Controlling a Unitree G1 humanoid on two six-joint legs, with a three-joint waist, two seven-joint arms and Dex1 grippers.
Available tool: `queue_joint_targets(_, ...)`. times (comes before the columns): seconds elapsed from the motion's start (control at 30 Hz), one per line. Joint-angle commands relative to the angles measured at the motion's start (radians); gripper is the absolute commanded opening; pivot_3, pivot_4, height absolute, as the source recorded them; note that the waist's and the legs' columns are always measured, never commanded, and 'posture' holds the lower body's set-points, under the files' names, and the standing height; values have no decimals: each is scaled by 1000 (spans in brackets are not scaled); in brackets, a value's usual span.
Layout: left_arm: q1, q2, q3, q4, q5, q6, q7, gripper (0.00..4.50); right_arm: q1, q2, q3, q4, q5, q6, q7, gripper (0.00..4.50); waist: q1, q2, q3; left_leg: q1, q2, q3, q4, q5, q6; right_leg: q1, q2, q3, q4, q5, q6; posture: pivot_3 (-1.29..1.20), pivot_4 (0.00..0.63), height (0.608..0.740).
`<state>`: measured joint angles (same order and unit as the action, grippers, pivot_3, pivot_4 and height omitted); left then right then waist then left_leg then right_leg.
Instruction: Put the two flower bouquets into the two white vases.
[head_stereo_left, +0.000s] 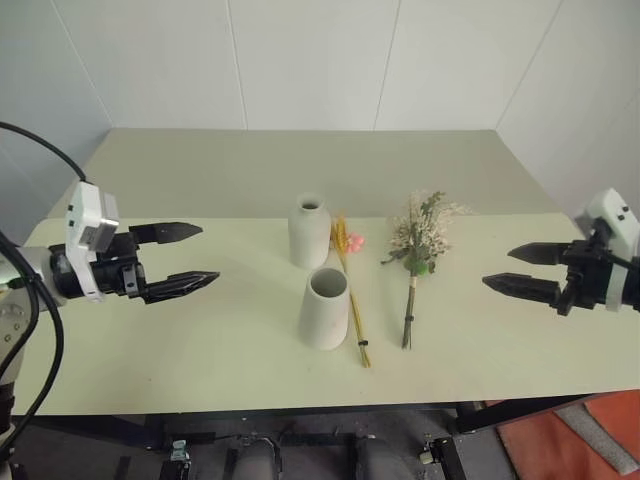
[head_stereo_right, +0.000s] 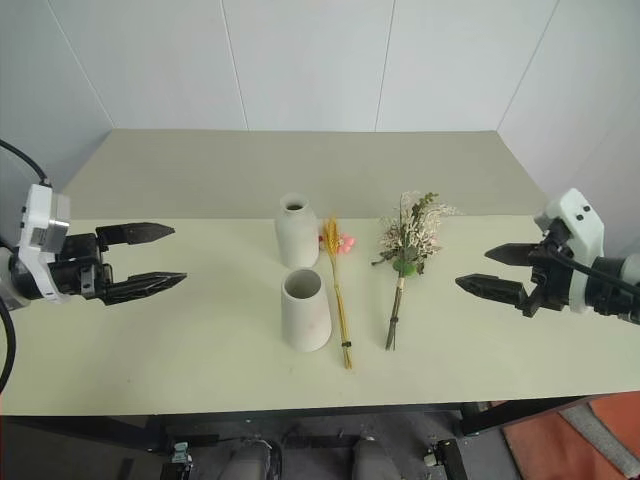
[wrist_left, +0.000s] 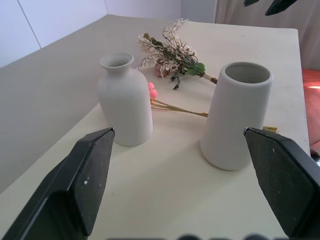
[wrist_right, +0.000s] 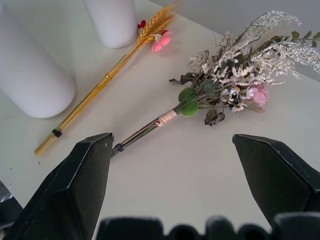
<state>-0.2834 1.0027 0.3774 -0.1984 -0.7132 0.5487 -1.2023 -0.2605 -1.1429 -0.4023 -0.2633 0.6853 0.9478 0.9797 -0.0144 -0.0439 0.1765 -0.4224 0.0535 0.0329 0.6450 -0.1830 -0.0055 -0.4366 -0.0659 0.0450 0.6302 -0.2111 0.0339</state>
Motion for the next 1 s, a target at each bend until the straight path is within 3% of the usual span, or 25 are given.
queue_joint_targets(0.03,11,17,48,6,-6,-27,-26,4494,-16,-20,-14,4,-8,-24,4,4500,0,0,0,0,0,0,0,0,0,0,0,0,0,0,0,0,150,740)
queue_joint_targets(0.33,14,18,59,26,-1,-46,-41,4494,-44,-6,3,15,-14,-17,-13,4500,-1,0,0,0,0,0,0,0,0,0,0,0,0,0,0,0,150,740)
queue_joint_targets(0.53,-34,16,41,29,-13,-41,-40,4494,-268,53,195,30,-2,267,-187,4500,-7,0,0,1,0,0,0,0,0,0,0,0,1,0,-1,0,150,740)
queue_joint_targets(0.77,-59,4,38,12,-24,-33,-31,4494,-618,256,414,248,-44,635,-340,4500,-12,0,0,-1,0,0,0,0,0,-2,0,1,1,4,-6,0,150,740)
queue_joint_targets(1.0,-80,-6,23,9,-27,-41,-38,4494,-782,472,505,588,-179,667,-533,4500,-8,0,0,-3,0,0,0,0,0,-2,0,0,0,5,-8,0,150,740)
